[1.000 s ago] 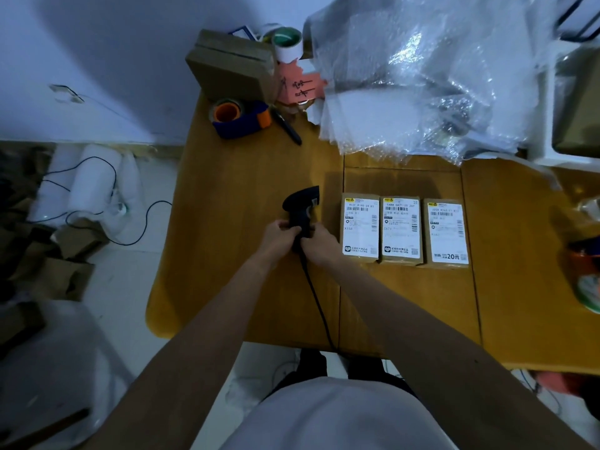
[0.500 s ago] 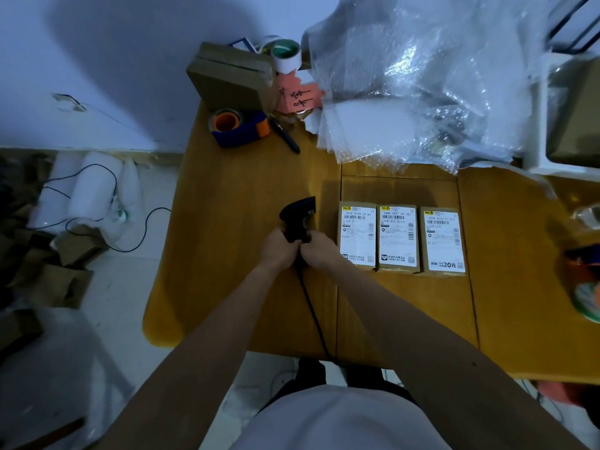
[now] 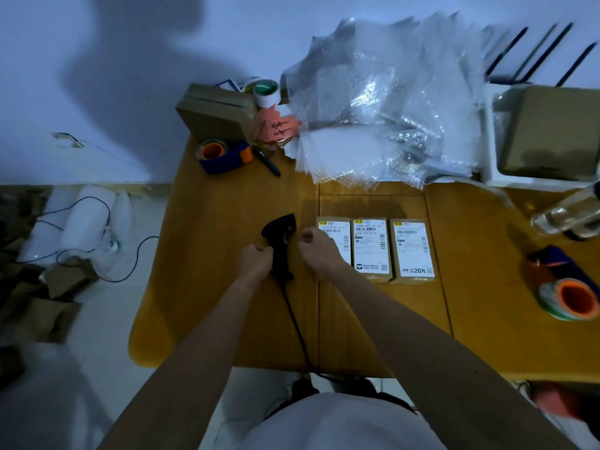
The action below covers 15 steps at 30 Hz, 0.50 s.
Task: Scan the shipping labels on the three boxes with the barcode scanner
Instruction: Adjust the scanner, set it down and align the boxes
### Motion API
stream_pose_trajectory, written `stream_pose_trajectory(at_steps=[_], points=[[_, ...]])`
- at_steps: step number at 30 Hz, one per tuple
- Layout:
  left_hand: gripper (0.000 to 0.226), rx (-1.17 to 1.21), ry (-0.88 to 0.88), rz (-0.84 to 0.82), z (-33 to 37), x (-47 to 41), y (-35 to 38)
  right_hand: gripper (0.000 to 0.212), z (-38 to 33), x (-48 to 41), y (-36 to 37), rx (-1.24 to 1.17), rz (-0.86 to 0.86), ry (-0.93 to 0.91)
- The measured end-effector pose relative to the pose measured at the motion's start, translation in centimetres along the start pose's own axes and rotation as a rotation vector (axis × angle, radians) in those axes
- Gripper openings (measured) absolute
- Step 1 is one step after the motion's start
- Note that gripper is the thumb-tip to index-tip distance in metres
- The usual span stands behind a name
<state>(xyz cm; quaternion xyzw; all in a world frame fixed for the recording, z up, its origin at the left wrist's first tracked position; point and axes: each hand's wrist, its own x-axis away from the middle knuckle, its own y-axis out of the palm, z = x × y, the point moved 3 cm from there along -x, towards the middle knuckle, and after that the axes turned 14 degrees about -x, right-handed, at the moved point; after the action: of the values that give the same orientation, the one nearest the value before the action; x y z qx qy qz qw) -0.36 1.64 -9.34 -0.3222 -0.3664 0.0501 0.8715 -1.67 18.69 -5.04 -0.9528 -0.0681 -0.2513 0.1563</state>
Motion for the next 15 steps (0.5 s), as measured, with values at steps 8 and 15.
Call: stream_pose_trajectory(at_steps=[8, 15], points=[[0.021, 0.026, 0.115, -0.026, 3.8, 2.5, 1.3, 0.024, 0.4, 1.6, -4.8, 0.014, 0.094, -0.087], [0.033, -0.152, 0.259, -0.033, 5.0, 4.2, 4.1, 0.036, 3.0, 2.5, -10.9, 0.084, 0.291, -0.137]])
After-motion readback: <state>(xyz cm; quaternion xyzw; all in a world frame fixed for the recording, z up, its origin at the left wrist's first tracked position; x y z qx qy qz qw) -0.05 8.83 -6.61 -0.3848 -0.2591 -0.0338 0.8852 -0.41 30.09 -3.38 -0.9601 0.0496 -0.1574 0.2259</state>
